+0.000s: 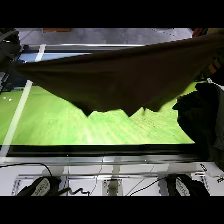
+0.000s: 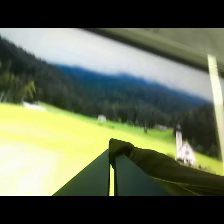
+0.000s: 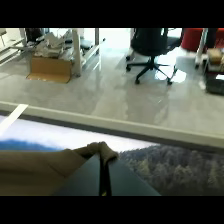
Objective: Fold the clothes and pants, and hang the long-sleeved shirts on hangers.
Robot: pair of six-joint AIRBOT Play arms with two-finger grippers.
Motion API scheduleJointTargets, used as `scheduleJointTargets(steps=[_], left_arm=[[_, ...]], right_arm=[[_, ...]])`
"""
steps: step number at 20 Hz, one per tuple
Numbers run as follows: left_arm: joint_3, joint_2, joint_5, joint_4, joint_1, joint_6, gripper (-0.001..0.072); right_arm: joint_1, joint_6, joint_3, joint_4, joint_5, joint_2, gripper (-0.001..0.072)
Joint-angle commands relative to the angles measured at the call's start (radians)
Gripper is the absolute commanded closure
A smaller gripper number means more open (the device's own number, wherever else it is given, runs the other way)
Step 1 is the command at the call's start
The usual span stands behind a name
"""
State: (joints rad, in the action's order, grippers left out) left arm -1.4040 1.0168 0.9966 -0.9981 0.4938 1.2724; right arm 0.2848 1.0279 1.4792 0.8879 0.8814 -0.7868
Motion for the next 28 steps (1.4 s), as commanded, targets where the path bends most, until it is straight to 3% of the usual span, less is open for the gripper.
scheduleJointTargets(steps=[1,5,9,15,19,22,26,28], left_arm=[[-0.002,-0.011,0.124,-0.021,0.015,0.007,0.0693],[-0.002,-0.072,0.058,-0.019,0.015,0.007,0.0693],[-0.002,-0.196,-0.173,-0.019,0.015,0.007,0.0693],[-0.002,-0.377,-0.494,-0.048,0.015,0.002,0.0693],[-0.002,-0.392,-0.487,-0.192,0.015,0.003,0.0693],[-0.002,-0.317,-0.431,-0.198,0.008,0.003,0.0694],[-0.002,-0.069,-0.165,-0.198,-0.107,-0.004,0.0694],[-0.002,0.097,-0.135,-0.2,-0.234,-0.105,0.0694]], right_arm=[[0.0,0.002,0.002,0.008,0.02,0.053,0.0701],[0.0,0.013,0.002,0.004,0.029,0.088,0.0701],[0.0,0.091,0.002,-0.03,0.153,0.13,0.0701],[0.0,0.205,0.002,-0.313,0.34,0.164,0.0701],[0.0,0.455,0.002,-0.325,0.335,0.167,0.0701],[0.0,0.467,0.001,-0.213,0.267,0.146,0.0701],[0.0,0.577,-0.066,-0.012,0.213,0.011,0.0701],[-0.023,0.608,-0.153,-0.021,0.162,-0.113,0.07]])
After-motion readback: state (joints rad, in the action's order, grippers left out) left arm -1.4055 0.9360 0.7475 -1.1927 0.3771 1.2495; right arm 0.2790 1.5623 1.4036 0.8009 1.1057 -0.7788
